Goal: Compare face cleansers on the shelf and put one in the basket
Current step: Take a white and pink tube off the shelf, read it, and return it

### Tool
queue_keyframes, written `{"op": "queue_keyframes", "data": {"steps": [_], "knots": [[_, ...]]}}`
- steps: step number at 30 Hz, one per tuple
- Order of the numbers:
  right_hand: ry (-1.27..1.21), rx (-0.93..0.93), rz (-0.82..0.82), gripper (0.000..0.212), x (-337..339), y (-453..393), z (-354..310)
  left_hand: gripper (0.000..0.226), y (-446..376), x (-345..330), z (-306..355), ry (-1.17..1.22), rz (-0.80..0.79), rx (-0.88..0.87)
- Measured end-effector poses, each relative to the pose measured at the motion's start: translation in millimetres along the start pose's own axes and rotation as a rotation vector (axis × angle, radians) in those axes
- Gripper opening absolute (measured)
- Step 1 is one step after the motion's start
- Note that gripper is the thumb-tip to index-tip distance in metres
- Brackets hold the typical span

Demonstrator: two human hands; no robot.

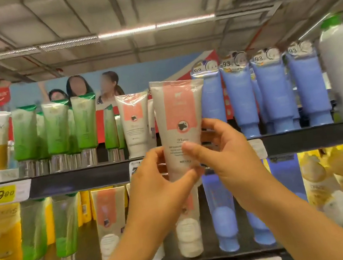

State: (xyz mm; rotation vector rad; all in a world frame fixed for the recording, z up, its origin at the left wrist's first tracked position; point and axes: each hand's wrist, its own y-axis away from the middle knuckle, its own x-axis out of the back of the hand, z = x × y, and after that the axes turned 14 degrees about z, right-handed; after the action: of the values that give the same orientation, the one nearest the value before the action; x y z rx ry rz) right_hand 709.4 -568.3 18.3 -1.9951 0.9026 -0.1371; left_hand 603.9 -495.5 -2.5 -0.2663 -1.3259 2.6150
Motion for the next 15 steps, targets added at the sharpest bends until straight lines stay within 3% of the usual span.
{"op": "queue_keyframes", "data": {"steps": [4,8,15], "knots": [[0.171,0.081,0.021,0.029,-1,-38,-7,0.039,-39,-10,-2,0.061,-0.007,0.028],[0.47,0.203,0.171,0.026,18,-65,-3,0.033,-71,-13,-5,0.057,-0.033,0.004],[0.891,0.222,0.246,0.043,40,-80,10,0.021,-103,-22,-18,-0.126,-0.1,-0.018]]}}
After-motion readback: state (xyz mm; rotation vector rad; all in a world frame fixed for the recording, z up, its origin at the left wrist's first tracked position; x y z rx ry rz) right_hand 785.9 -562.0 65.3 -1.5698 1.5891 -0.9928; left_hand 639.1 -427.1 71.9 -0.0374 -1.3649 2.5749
